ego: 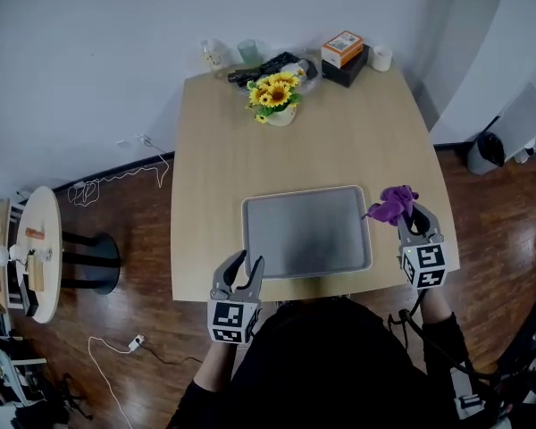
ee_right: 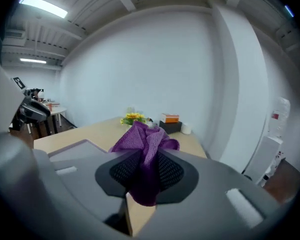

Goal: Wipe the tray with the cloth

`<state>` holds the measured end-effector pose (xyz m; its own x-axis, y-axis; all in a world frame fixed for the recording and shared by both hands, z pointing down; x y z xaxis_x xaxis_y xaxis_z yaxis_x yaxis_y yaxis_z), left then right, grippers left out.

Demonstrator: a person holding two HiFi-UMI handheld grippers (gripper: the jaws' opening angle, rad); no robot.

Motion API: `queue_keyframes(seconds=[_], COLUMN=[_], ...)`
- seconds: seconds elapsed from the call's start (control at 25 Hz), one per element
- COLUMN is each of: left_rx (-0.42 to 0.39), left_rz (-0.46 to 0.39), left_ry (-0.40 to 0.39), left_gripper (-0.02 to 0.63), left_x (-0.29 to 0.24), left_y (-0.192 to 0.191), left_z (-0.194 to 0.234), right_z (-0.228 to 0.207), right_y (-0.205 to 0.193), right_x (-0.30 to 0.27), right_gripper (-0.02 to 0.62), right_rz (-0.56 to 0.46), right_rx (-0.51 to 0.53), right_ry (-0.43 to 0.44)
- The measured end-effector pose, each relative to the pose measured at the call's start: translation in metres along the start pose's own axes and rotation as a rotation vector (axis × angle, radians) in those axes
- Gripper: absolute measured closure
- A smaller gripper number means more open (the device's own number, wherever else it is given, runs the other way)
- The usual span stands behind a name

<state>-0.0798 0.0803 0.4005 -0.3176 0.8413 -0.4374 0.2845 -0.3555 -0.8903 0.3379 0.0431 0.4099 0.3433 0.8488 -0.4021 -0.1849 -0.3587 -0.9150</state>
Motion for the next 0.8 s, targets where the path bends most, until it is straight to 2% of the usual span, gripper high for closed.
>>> queue_keyframes(seconds=[0.16, 0.32, 0.44, 0.48, 0.52, 0.56, 0.72, 0.8], left_rx=[-0.026, -0.031, -0.023, -0.017, -0.01, -0.002, 0.017, 0.019], left_rz=[0.015, 0.014, 0.007, 0.007, 0.006, 0.005, -0.012, -0.017], left_ry=[-0.008, -0.011, -0.01, -0.011, -0.013, -0.015, -0.028, -0.041], left_gripper=[0.482, 0.482, 0.482, 0.482, 0.482, 0.482, 0.482, 0.483], left_x=[-0.004, -0.009, -0.01, -0.009, -0.009, -0.01, -0.014, -0.017], left_y=[0.002, 0.008, 0.01, 0.01, 0.009, 0.009, 0.01, 0.01], left_z=[-0.006, -0.008, -0.008, -0.008, -0.007, -0.005, 0.001, 0.001], right_z=[-0.025, -0.031, -0.03, -0.028, -0.025, -0.022, 0.0, 0.017], right_y=[-0.052, -0.135, -0.151, -0.144, -0.131, -0.114, -0.025, 0.011], right_x=[-0.019, -0.067, -0.073, -0.069, -0.063, -0.056, -0.025, -0.015], right_gripper=[0.514, 0.498, 0.469, 0.445, 0.383, 0.354, 0.358, 0.45], right_rz=[0.126, 0.387, 0.402, 0.397, 0.376, 0.332, 0.05, -0.077], right_rx=[-0.051, -0.189, -0.253, -0.24, -0.222, -0.205, -0.153, -0.127], right_ry=[-0.047, 0.022, 0.034, 0.034, 0.034, 0.033, 0.066, 0.106])
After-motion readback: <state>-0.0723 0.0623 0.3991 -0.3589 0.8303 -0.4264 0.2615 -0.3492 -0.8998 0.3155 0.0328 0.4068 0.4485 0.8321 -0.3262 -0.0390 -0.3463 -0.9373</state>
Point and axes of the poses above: the fingertips, and each gripper's own axes: x backward along the fingers, z to its left, y out of its top, the point moved 10 cm from there along x, backward along the fingers, and after that the axes turned 10 degrees about y, right-handed, at the moved point
